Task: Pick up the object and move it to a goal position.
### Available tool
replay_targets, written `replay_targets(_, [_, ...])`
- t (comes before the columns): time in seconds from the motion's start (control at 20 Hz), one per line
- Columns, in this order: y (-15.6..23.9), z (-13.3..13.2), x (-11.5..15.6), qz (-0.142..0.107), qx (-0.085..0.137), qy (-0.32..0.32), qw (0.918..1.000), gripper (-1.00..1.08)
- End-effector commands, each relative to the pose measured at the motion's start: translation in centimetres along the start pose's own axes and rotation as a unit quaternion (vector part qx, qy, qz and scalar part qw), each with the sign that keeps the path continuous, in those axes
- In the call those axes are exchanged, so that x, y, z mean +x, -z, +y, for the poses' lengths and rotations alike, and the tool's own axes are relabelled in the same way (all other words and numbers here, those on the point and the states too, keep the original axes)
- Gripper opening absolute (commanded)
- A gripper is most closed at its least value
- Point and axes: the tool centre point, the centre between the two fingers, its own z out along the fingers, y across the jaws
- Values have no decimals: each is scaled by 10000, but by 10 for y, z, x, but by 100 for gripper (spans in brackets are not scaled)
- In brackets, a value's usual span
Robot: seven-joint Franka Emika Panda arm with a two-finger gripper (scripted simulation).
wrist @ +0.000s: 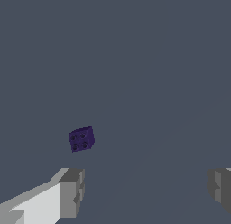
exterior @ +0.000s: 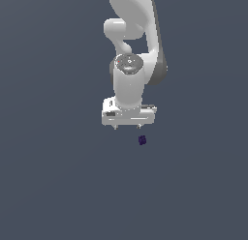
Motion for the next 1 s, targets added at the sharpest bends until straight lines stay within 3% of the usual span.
replay_targets(0.0, [-4, -4, 0, -3, -5, 51, 10000, 100])
replay_targets(0.65, [-78, -68, -5, 18, -43, 890, 9960, 100])
replay_targets(0.95, [-90, -80, -7, 23, -37, 1035, 9946, 100])
